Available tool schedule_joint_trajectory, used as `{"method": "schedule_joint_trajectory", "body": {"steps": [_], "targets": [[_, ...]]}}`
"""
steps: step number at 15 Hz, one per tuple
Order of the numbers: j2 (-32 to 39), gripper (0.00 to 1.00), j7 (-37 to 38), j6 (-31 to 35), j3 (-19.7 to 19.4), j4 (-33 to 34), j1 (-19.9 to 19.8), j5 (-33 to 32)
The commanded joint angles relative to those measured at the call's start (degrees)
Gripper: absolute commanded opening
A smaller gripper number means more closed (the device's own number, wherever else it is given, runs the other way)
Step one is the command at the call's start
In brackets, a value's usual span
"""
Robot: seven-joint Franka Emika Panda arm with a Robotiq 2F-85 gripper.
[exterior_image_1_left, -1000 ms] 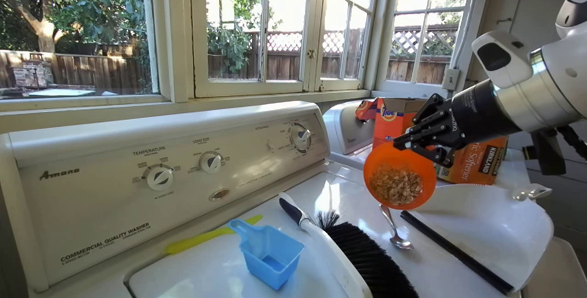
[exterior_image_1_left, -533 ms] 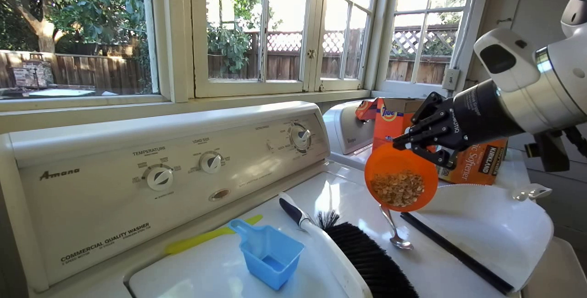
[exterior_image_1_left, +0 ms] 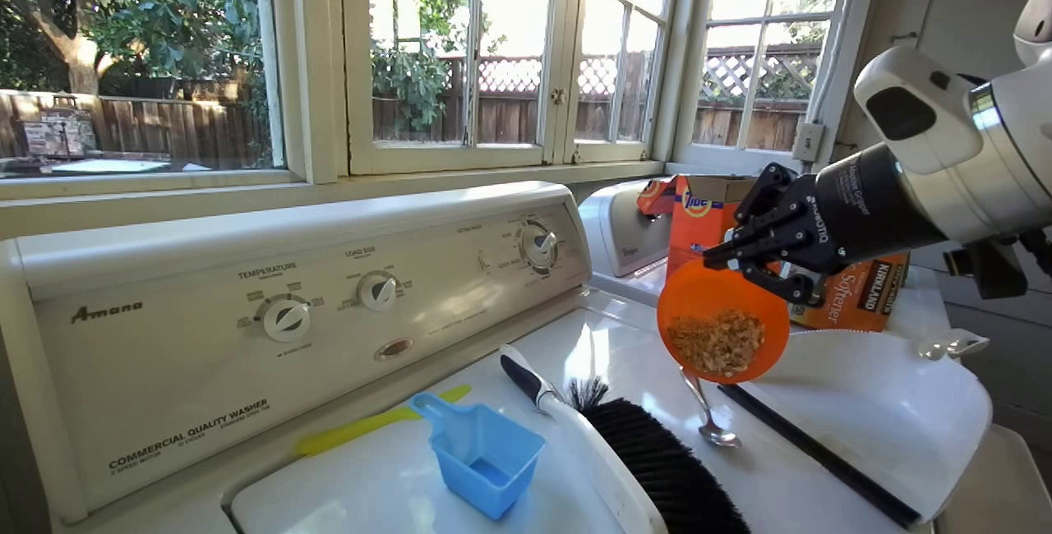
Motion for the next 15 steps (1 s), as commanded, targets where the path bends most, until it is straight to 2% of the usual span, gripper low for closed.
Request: {"method": "schedule_joint_trajectory", "body": {"steps": [1, 15], "targets": [[-0.39, 0.01, -2.29, -1.09, 1.28, -0.89, -0.8, -1.13], [-0.82, 0.01, -11.62, -1.1, 2.14, -2.27, -0.62, -0.69]]}}
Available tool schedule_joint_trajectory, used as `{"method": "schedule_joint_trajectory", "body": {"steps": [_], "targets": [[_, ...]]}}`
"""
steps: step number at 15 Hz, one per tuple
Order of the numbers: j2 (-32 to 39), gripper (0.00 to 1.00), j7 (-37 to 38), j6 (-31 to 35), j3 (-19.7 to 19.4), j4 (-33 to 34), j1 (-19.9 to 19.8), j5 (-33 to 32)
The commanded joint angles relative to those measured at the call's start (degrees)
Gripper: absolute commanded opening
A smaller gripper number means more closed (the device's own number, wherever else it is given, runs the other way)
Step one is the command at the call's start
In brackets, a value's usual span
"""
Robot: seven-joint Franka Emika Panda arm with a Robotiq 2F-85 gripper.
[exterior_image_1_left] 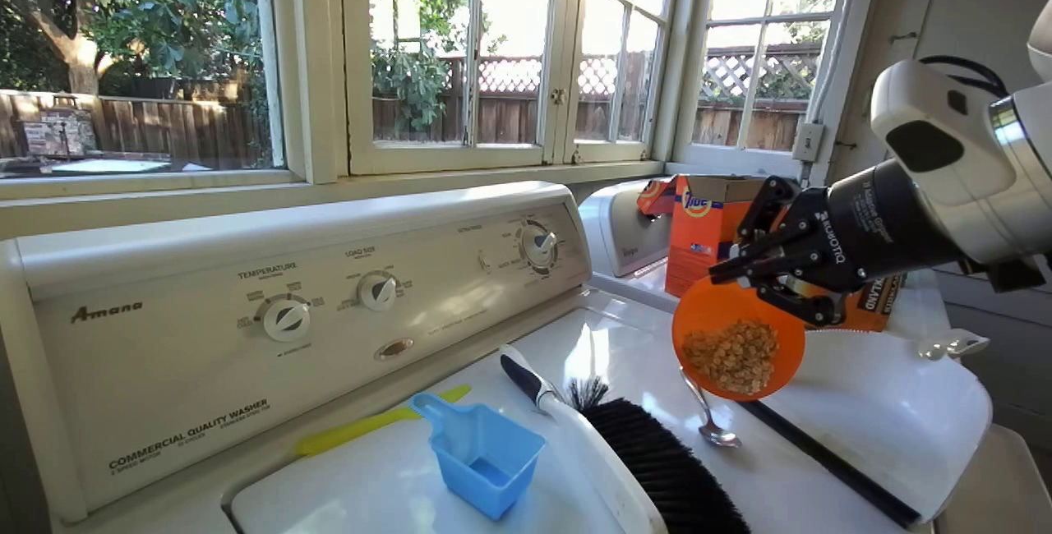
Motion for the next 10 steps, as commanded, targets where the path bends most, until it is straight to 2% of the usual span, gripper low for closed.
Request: {"method": "schedule_joint_trajectory", "body": {"steps": [1, 10], "targets": [[-0.87, 0.01, -2.19, -1.13, 1.09, -1.15, -0.59, -0.67], [-0.89, 0.01, -6.12, -3.04, 1.6, -1.34, -0.37, -0.36]]}}
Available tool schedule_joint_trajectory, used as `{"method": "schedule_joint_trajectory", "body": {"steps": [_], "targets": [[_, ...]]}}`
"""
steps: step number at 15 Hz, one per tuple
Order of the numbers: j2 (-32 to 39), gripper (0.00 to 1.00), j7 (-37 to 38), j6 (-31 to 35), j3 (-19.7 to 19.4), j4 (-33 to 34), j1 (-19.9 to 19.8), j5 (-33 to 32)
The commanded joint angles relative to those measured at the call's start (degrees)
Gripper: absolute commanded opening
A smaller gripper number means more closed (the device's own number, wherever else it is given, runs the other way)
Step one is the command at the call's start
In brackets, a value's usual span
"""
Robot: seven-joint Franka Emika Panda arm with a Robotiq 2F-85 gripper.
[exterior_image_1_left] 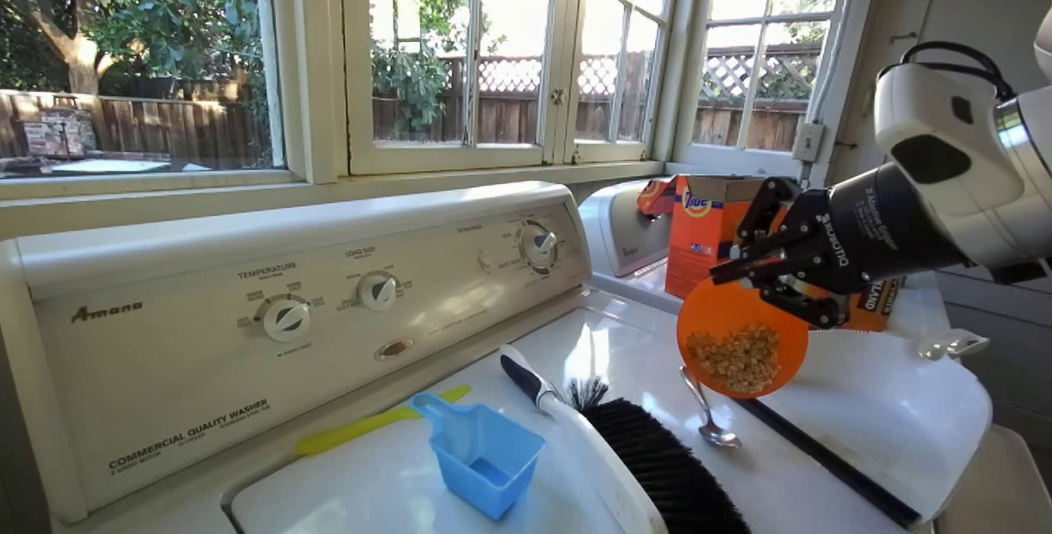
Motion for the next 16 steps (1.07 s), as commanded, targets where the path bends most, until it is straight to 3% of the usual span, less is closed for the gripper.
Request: {"method": "schedule_joint_trajectory", "body": {"steps": [1, 16], "targets": [[-0.9, 0.01, -1.45, -1.92, 1.05, -1.18, -0.35, -0.35], [-0.37, 0.01, -4.28, -5.0, 2.5, -0.71, 0.14, -0.31]]}}
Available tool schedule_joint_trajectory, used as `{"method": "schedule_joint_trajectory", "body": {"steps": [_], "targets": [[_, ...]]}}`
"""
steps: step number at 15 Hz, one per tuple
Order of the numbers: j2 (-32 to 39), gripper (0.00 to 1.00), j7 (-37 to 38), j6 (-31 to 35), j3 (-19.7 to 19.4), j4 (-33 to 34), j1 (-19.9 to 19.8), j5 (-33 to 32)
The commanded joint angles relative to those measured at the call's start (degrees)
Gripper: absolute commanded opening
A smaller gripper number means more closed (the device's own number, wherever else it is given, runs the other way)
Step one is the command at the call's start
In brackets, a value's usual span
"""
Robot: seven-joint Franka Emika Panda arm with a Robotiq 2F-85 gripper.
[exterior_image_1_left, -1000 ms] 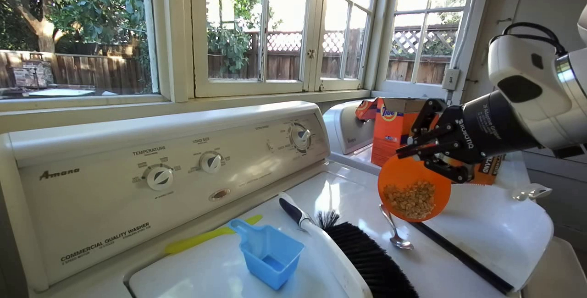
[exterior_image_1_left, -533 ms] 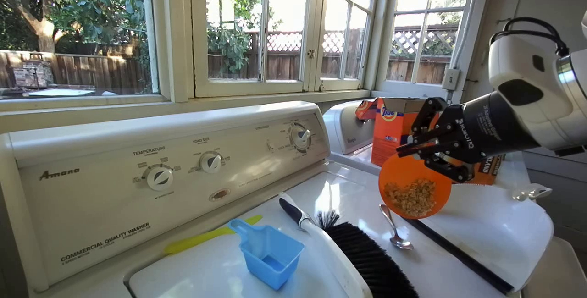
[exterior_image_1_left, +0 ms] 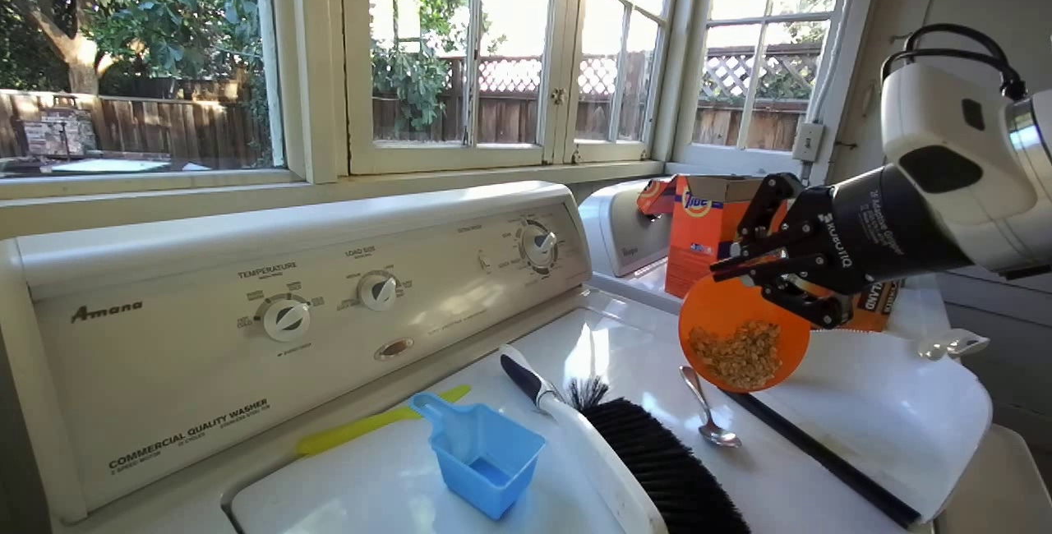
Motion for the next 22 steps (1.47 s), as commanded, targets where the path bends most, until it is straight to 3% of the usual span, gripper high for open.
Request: {"method": "schedule_joint_trajectory", "body": {"steps": [1, 22], "targets": [[-0.36, 0.01, -0.95, -2.05, 0.91, -0.65, 0.13, -0.3], [0.15, 0.01, -3.93, -5.35, 2.45, -0.17, 0.8, -0.62]]}}
